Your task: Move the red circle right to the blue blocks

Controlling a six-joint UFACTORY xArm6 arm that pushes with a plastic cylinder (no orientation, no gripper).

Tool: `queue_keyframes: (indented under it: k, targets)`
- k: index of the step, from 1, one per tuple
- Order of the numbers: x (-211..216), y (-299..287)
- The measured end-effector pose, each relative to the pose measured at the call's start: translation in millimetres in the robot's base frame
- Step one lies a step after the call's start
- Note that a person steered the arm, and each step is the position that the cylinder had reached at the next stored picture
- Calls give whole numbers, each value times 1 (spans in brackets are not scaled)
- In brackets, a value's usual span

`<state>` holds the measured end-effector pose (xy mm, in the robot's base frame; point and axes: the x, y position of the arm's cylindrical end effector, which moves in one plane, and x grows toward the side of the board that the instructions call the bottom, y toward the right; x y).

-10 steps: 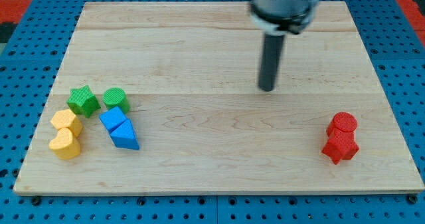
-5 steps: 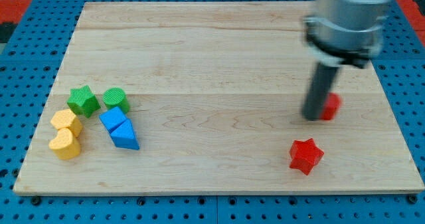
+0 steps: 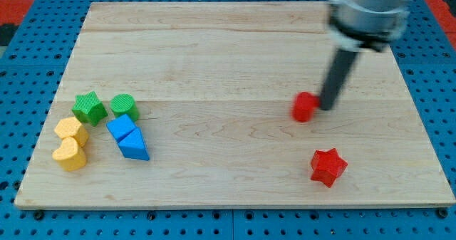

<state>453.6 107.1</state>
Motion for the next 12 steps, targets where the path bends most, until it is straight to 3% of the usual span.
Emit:
queue_keyframes:
  k: [1,2,4,5,6,7,9,10,11,12]
  targets:
    - [-17,-59]
    - [-19,-62]
    - [2,-188]
    - [-15,-132]
    - [8,-124]
    - [36,-172]
    - [43,-96]
    - [92,-136]
    - [72,-202]
    - [54,-116]
